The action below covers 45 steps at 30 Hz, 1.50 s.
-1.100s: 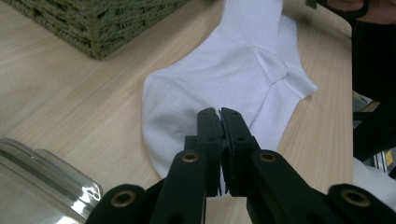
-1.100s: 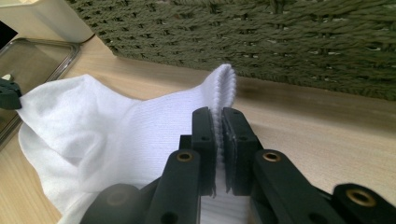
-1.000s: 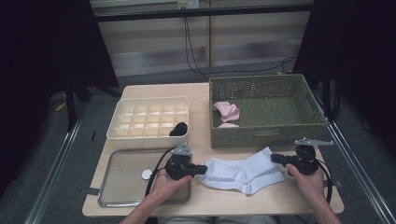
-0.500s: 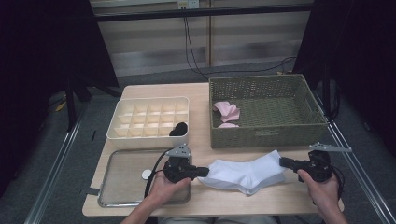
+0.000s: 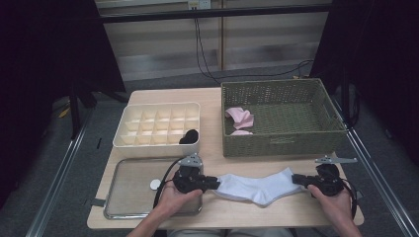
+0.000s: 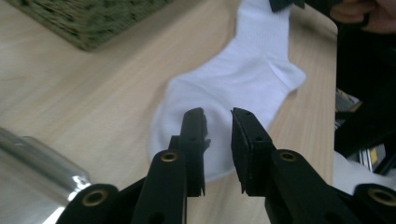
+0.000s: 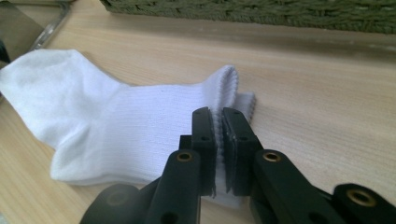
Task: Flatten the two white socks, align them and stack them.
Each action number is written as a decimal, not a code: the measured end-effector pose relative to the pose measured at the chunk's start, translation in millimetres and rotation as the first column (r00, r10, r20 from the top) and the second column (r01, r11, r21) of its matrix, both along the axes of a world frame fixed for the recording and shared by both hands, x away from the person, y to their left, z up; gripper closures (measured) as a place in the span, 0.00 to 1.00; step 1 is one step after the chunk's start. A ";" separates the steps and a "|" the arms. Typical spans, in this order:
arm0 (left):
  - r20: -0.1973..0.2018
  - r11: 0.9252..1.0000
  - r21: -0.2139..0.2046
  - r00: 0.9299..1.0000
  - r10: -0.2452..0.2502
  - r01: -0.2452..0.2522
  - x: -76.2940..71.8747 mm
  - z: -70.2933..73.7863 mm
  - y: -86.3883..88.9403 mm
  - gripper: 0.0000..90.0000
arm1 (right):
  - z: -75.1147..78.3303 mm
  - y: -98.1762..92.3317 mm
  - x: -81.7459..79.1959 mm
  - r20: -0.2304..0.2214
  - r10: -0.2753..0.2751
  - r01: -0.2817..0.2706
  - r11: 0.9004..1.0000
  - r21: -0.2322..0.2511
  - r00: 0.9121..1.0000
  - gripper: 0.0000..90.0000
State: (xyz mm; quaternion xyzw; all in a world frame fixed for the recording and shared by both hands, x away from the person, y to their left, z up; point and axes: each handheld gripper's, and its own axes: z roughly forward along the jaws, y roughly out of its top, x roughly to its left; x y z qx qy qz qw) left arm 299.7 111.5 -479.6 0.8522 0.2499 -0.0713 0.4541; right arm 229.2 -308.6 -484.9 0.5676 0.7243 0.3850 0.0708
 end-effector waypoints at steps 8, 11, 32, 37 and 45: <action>-0.026 0.999 0.028 0.999 0.033 -0.032 10.8 -9.9 2.4 0.80 | -6.9 1.8 3.4 -0.022 0.006 -0.007 1.000 -0.021 1.000 0.92; -0.030 0.998 0.057 0.999 0.024 -0.022 9.0 -15.1 -5.4 0.75 | -7.4 1.9 3.3 -0.024 0.005 -0.006 1.000 -0.022 1.000 0.91; 0.009 0.999 0.021 1.000 0.030 -0.030 7.3 -3.3 -3.5 0.83 | -3.0 1.5 4.8 0.035 0.012 -0.012 1.000 0.010 0.999 0.79; 0.007 0.999 0.042 1.000 -0.022 0.022 2.0 -7.2 -11.7 0.86 | -5.4 -1.7 7.3 0.022 -0.007 0.007 1.000 -0.012 1.000 0.70; -0.016 0.995 0.093 0.999 -0.038 0.040 1.4 -19.7 -15.8 0.84 | -10.4 2.4 9.6 -0.019 0.009 -0.010 0.999 -0.045 1.000 0.70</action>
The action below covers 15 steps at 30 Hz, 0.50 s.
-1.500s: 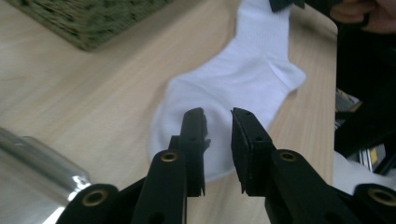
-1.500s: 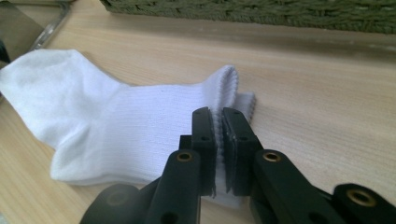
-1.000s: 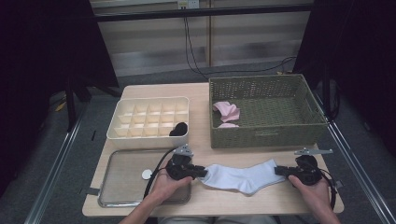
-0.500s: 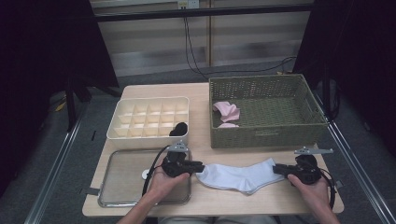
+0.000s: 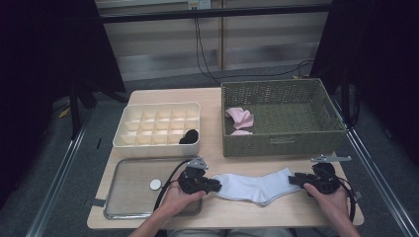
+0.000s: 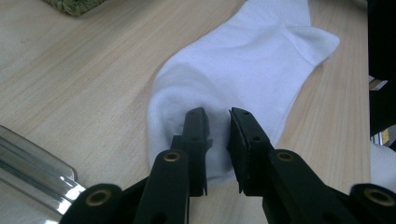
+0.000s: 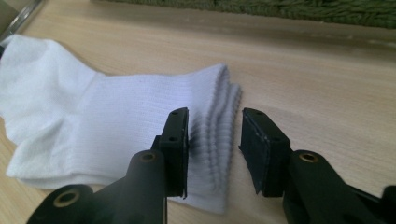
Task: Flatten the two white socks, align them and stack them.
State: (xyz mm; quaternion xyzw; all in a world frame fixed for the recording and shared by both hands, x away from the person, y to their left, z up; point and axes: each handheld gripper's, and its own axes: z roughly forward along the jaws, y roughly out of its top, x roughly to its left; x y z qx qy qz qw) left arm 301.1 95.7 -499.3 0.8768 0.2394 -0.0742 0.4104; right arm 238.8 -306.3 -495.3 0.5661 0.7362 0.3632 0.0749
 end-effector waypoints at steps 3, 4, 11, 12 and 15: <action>-0.010 1.000 -0.013 1.000 0.005 -0.006 1.1 -1.6 1.9 0.81 | -0.3 3.6 0.6 0.010 0.009 -0.008 1.000 -0.024 1.000 0.75; -0.009 1.000 -0.011 1.000 0.003 -0.003 1.1 -1.8 2.4 0.81 | -0.3 5.0 0.5 0.008 0.015 -0.015 1.000 -0.024 1.000 0.77; 0.013 1.000 -0.010 1.000 0.000 0.000 -2.1 1.1 2.4 0.70 | 0.2 7.1 2.7 -0.001 0.024 -0.024 1.000 -0.020 1.000 0.90; 0.033 1.000 -0.006 0.999 0.004 -0.004 -3.4 3.6 3.4 0.68 | 0.5 6.8 2.7 -0.001 0.026 -0.026 0.999 -0.019 1.000 0.90; 0.041 1.000 -0.018 0.999 0.012 -0.012 -3.0 6.7 7.4 0.72 | 1.1 4.8 3.1 -0.005 0.023 -0.023 1.000 0.005 1.000 0.91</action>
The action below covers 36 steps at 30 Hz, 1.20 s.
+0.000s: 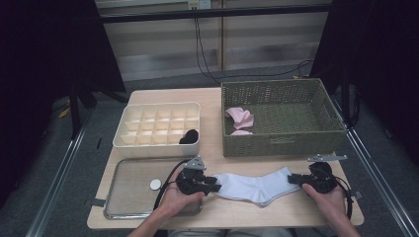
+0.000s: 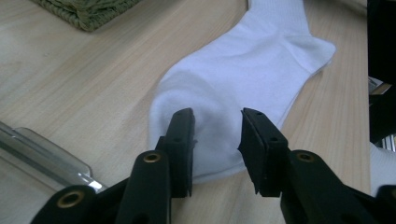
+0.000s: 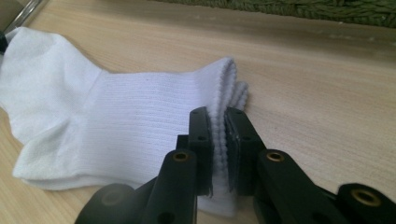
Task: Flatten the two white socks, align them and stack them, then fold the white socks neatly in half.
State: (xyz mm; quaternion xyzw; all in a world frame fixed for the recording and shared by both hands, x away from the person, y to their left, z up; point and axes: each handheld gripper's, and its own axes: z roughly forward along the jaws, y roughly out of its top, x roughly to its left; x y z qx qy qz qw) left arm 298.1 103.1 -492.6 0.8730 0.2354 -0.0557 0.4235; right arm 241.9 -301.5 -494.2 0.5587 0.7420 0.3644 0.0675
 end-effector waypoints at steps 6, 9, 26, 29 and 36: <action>-0.010 1.000 0.025 1.000 -0.018 0.019 -1.5 -4.9 -0.5 0.71 | 2.9 -2.9 -0.9 0.019 -0.005 0.004 0.999 0.044 1.000 0.91; -0.006 0.999 0.028 1.000 -0.019 0.019 -1.2 -5.8 -2.0 0.70 | 4.2 -3.5 -1.6 0.023 -0.007 0.006 0.998 0.059 1.000 0.91; 0.001 1.000 0.025 1.000 -0.009 0.009 -4.0 -6.0 -4.2 0.65 | 16.2 -5.6 -4.3 0.091 -0.005 -0.007 0.991 0.132 0.996 0.91; 0.001 1.000 0.023 1.000 -0.005 0.005 -4.9 -6.0 -4.6 0.64 | 18.9 -4.2 -3.9 0.103 -0.006 -0.009 0.990 0.142 0.995 0.91; -0.006 1.000 0.025 1.000 -0.013 0.013 -3.6 -5.9 -3.8 0.63 | 23.8 0.6 -1.4 0.119 0.002 -0.021 0.987 0.161 0.993 0.91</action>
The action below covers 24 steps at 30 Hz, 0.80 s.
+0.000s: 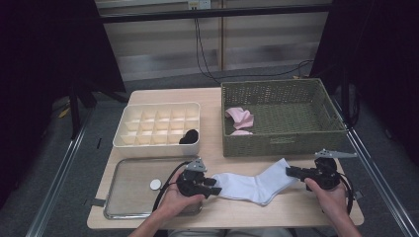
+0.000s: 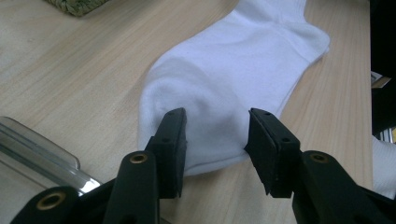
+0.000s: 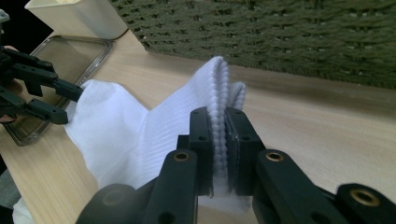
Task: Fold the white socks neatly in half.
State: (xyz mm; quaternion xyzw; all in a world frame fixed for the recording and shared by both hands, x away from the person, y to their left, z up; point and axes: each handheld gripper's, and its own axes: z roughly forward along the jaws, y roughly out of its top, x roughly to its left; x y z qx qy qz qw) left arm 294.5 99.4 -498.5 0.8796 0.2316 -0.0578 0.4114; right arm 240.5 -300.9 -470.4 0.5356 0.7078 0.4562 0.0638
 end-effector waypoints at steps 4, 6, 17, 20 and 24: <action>0.006 1.000 0.000 1.000 0.010 -0.010 -1.4 0.0 -1.1 0.63 | 2.8 3.5 1.2 0.005 0.008 -0.008 1.000 0.007 1.000 0.91; 0.005 1.000 0.002 1.000 0.013 -0.013 -2.2 0.2 -1.5 0.62 | 3.9 5.1 1.7 0.010 0.012 -0.012 1.000 0.007 1.000 0.91; 0.006 1.000 0.009 1.000 0.011 -0.011 -2.2 0.8 -4.3 0.57 | 16.2 13.6 3.3 0.042 0.046 -0.048 0.998 0.038 0.998 0.91; 0.005 1.000 0.007 1.000 0.014 -0.014 -2.7 0.7 -4.8 0.57 | 19.0 17.2 4.8 0.054 0.057 -0.059 0.997 0.042 0.997 0.91; 0.012 1.000 0.018 1.000 0.016 -0.016 -2.4 0.9 -6.4 0.59 | 23.0 22.0 5.9 0.062 0.069 -0.072 0.996 0.048 0.996 0.91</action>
